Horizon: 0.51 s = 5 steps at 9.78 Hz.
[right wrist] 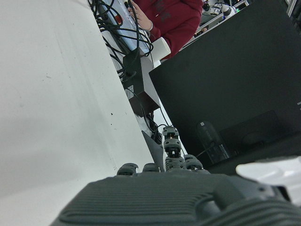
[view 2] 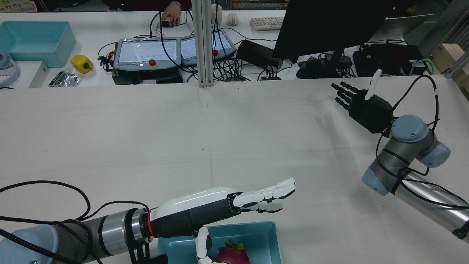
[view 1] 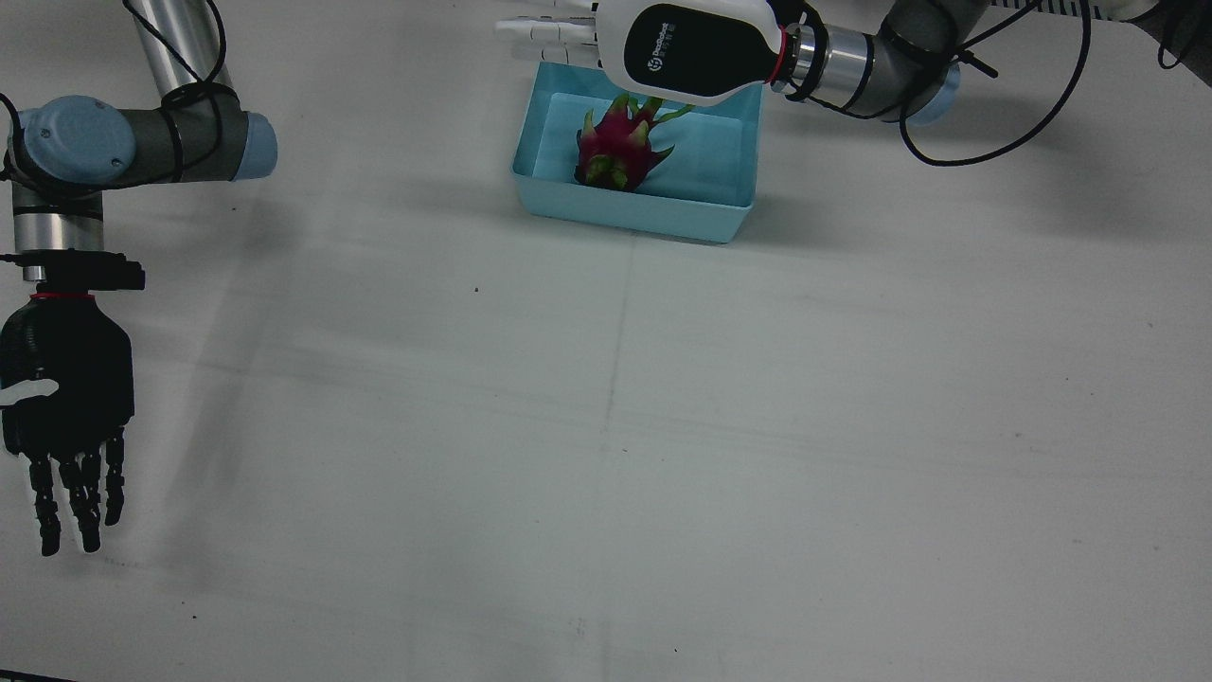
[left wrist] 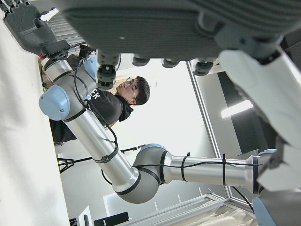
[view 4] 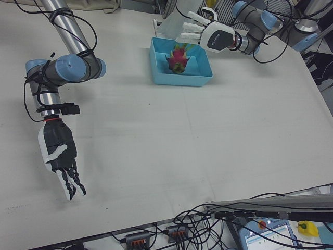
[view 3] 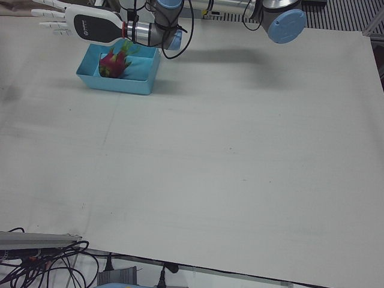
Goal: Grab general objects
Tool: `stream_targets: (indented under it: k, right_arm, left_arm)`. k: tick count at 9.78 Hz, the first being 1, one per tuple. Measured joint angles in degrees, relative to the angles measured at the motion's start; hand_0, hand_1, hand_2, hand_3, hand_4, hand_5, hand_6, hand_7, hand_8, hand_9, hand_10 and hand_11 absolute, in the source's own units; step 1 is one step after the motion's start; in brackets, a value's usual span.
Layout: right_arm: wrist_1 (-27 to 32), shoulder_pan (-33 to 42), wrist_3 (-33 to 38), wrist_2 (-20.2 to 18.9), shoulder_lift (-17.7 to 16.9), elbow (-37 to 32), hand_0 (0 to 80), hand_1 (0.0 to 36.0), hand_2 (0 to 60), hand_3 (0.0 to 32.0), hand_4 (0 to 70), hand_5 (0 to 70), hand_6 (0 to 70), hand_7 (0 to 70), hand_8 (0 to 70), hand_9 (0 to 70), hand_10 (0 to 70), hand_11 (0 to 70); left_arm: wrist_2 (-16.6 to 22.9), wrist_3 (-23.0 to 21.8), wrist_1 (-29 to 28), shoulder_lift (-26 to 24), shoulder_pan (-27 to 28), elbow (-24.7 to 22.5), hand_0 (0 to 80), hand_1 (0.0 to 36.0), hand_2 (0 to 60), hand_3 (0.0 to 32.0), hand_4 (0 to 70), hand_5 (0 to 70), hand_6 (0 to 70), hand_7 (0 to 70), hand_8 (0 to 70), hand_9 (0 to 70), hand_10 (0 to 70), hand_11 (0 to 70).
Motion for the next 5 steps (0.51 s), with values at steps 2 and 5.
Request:
stream_targets:
  k: [2, 5]
  right_arm:
    - [0.0, 0.0, 0.0, 0.0, 0.0, 0.0, 0.0, 0.0, 0.0, 0.0, 0.0, 0.0, 0.0, 0.0, 0.0, 0.0, 0.0, 0.0]
    - [0.0, 0.0, 0.0, 0.0, 0.0, 0.0, 0.0, 0.0, 0.0, 0.0, 0.0, 0.0, 0.0, 0.0, 0.0, 0.0, 0.0, 0.0]
  left_arm:
    - [0.0, -0.41, -0.9, -0.01, -0.03, 0.93, 80.0, 36.0, 60.0, 4.2, 0.0, 0.0, 0.0, 3.9, 0.0, 0.0, 0.0, 0.0]
    - [-0.29, -0.58, -1.1, 1.68, -1.16, 1.03, 80.0, 36.0, 60.0, 0.0, 0.0, 0.0, 0.0, 8.1, 0.0, 0.2, 0.0, 0.0]
